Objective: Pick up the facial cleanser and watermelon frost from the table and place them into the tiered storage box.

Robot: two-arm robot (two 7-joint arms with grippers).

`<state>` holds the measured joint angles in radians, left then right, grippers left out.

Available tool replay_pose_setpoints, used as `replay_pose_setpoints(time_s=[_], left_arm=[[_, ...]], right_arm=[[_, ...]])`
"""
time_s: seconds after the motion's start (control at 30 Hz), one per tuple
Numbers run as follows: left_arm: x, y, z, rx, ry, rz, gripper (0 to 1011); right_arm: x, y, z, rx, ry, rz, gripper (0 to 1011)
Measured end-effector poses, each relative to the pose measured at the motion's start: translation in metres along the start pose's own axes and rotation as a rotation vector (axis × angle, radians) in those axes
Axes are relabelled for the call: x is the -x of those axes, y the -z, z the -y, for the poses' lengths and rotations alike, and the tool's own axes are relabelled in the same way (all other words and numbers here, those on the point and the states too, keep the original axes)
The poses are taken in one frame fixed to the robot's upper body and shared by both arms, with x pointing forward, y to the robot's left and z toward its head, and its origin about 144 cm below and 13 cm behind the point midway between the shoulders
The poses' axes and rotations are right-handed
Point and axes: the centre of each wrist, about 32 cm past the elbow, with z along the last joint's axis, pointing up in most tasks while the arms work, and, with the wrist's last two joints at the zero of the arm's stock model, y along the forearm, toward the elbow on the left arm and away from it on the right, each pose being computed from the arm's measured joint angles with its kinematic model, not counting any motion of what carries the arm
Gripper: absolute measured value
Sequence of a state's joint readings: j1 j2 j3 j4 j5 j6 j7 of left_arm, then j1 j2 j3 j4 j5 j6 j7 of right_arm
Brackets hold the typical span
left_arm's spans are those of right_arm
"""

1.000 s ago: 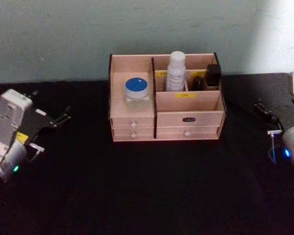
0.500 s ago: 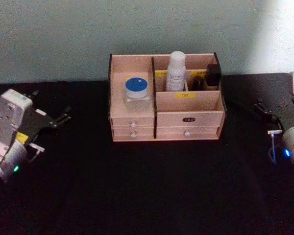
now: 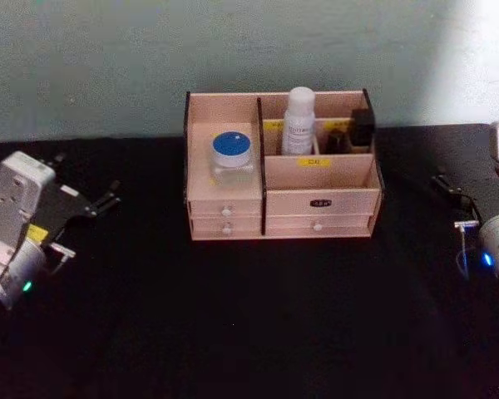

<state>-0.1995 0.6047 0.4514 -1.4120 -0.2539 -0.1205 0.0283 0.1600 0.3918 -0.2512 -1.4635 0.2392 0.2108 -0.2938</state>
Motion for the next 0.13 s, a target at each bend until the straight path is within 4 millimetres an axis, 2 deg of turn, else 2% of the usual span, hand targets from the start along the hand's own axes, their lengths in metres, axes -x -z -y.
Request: replay_pose_setpoints(time_s=[0.13], left_arm=[[0.0, 0.0, 0.0, 0.0, 0.0, 0.0, 1001]], right_arm=[[0.0, 0.0, 0.0, 0.0, 0.0, 0.0, 1003]])
